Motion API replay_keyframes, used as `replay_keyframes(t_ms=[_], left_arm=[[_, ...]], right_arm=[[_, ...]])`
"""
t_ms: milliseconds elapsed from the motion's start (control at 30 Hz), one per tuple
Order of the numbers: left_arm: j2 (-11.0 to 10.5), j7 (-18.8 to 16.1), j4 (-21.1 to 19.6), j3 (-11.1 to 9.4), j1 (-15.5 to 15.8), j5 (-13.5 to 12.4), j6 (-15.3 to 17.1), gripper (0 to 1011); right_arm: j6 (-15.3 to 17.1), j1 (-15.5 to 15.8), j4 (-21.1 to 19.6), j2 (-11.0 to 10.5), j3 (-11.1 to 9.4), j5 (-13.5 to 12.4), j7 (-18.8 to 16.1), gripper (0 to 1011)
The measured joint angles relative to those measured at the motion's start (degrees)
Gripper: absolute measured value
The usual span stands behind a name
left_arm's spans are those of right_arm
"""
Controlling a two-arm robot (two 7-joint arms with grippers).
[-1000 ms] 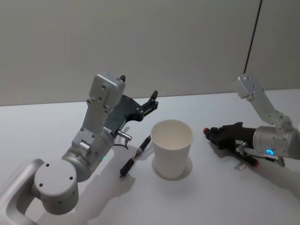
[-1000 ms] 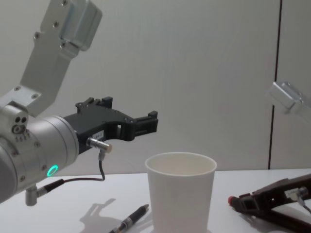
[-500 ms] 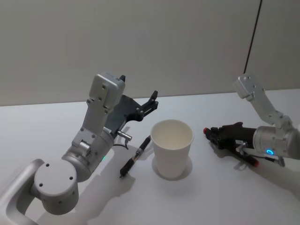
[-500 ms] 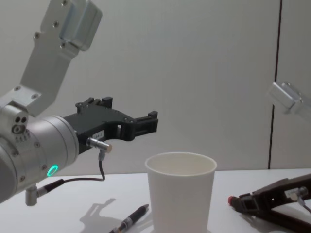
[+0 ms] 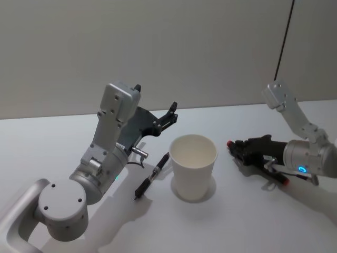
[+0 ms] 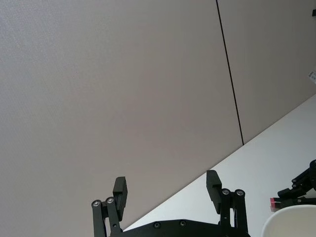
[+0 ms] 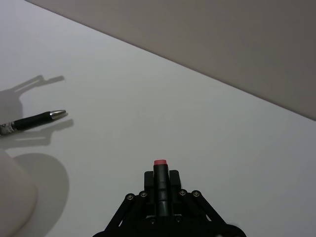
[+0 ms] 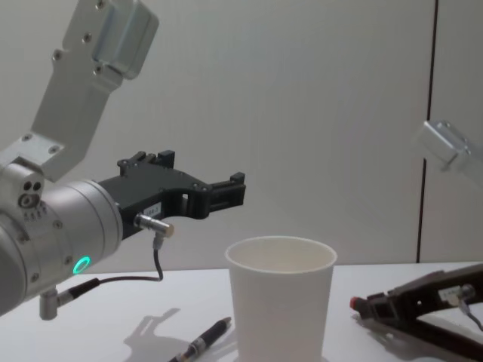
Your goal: Place the pen into the pen holder.
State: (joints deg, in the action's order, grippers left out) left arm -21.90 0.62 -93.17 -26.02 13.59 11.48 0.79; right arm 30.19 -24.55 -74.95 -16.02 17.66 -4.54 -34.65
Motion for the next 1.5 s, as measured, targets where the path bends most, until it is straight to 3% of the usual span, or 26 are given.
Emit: replay_keyframes(t_ms=[500,1067,1500], left_arm=[[0.0,0.0,0.0,0.0,0.0,0.0,0.0,1001],[0.0,0.0,0.0,0.0,0.0,0.0,0.0,1001],[0.0,0.0,0.0,0.0,0.0,0.0,0.0,1001]], right_arm=[[-7.0,0.1,-2.9,0.1,0.1,-0.6,1.5,168],[-16.2,0.8,-8.8,-0.3,-0.2,-1.5,5.5,168],[-24.0,0.4,-13.4,0.0,-0.8,-5.0,7.2,168]])
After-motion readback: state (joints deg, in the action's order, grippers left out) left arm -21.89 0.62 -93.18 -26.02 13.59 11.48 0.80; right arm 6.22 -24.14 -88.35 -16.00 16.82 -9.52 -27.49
